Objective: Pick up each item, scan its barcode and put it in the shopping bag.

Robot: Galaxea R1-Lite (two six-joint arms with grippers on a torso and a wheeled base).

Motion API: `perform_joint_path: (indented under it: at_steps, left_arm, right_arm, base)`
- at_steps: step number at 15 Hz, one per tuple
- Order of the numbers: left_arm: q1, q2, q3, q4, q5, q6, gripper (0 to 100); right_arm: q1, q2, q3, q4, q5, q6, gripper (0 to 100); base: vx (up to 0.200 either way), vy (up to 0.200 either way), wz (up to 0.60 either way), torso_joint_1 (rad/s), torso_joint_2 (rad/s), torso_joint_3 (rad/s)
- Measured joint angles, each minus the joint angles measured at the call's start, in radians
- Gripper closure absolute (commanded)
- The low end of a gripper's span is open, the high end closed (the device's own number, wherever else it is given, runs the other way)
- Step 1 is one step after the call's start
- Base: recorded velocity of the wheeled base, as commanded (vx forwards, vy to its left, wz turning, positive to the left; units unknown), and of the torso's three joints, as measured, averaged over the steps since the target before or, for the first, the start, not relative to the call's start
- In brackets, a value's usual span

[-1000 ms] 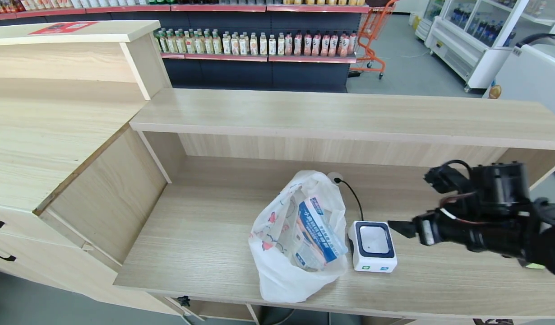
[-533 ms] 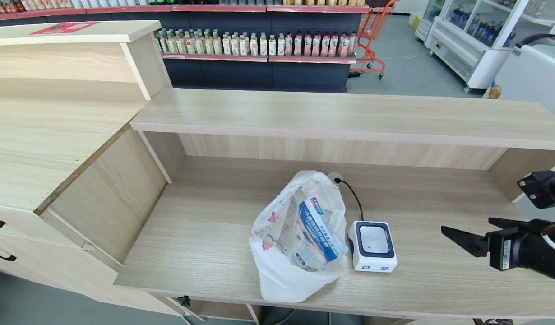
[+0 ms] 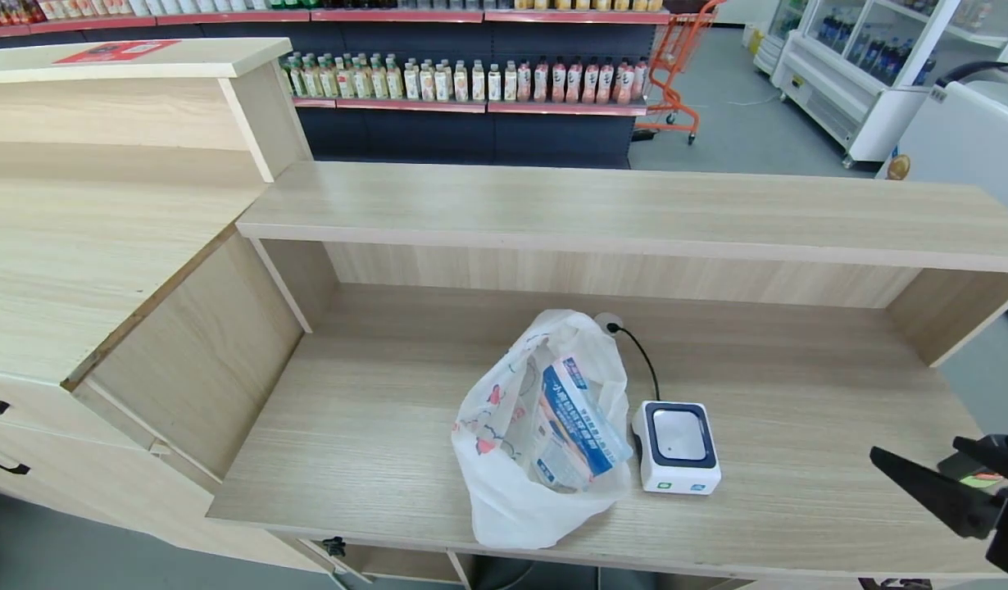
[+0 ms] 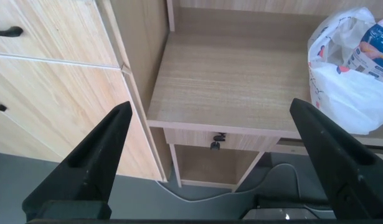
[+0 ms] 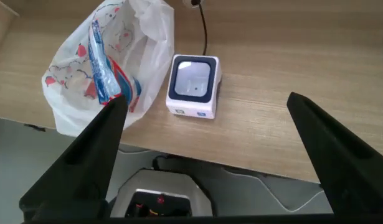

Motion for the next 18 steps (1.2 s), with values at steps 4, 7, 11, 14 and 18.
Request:
perform_joint_path:
  at_steps: [4,7,11,14,18]
  left_arm:
    - [0.001,0.0,0.0,0.0,0.0,0.009,0]
    - [0.0,0.0,0.0,0.0,0.0,0.007,0]
    - [0.0,0.0,0.0,0.0,0.001,-0.012,0]
    - [0.0,0.0,0.0,-0.001,0.001,-0.014,0]
    - [0.001,0.0,0.0,-0.001,0.001,-0.017,0]
  right_arm:
    - [-0.005,-0.194,0.026,0.249,-0.042,-0.004,0]
    - [-0.004,-0.275,-0.118,0.491,-0.042,0.071,0]
    - [0.003,-0.284,-0.188,0.539,-0.04,0.107,0]
    - [0.004,-0.29,-0.165,0.542,-0.04,0.107,0]
    - [0.004,-0.301,-0.138,0.543,-0.039,0.106,0]
  base:
    - [0.0,-0.2,0.0,0.002,0.0,0.004]
    - [0.0,-0.2,0.0,0.005,0.0,0.001]
    - [0.0,-0.2,0.0,0.002,0.0,0.002]
    - [0.0,-0.2,0.0,0.004,0.0,0.001]
    - [-0.05,-0.2,0.0,0.004,0.0,0.002]
